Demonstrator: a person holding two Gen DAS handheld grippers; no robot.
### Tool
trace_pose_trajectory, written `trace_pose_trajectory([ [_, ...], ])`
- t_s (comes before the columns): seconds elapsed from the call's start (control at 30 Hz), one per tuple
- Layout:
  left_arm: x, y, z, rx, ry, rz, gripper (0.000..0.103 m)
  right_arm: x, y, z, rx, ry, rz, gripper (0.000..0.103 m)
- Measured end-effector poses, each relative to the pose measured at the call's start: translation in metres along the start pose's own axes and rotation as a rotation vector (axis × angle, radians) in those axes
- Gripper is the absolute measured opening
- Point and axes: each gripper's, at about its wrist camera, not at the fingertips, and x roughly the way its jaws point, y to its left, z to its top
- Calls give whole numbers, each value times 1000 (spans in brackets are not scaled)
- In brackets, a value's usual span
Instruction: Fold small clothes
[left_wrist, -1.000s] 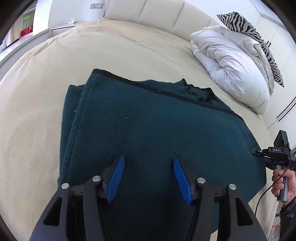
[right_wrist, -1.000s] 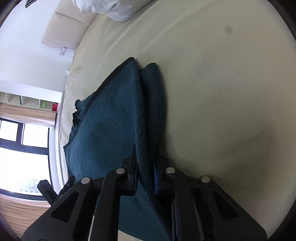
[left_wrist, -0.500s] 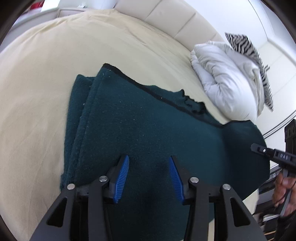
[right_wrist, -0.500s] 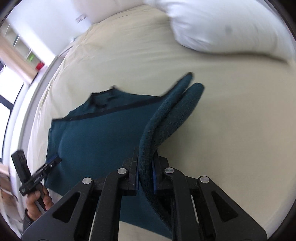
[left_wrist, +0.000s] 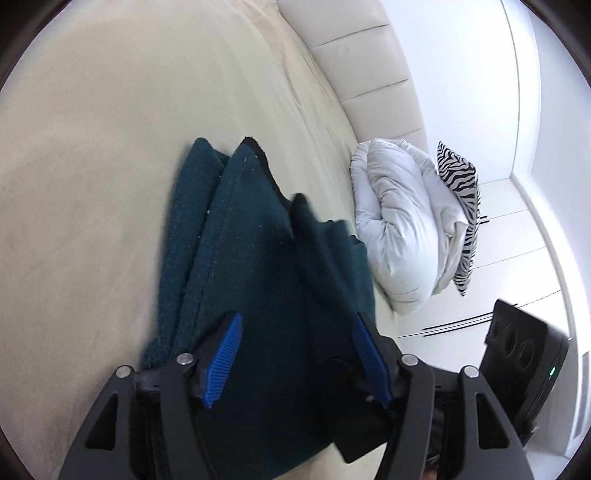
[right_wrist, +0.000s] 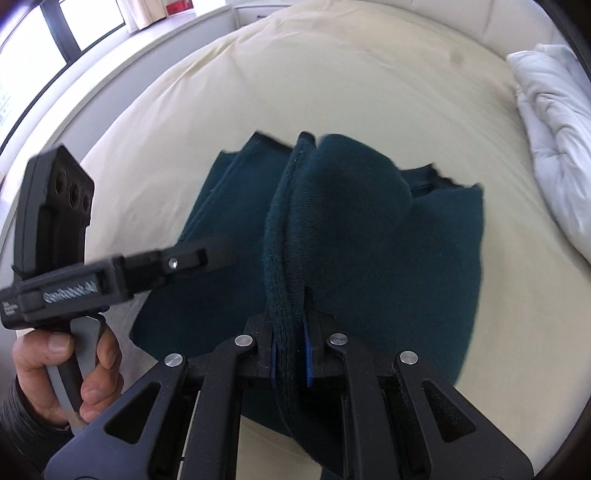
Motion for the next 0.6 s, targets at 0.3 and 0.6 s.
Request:
trace_pose_trajectory([
  [0.3, 13, -19, 7, 32, 54, 17, 77, -4, -5, -31, 64, 0, 97, 17],
  [0.6, 31, -23, 3, 61, 110, 122, 49, -43, -2, -88, 27, -40, 173, 35],
])
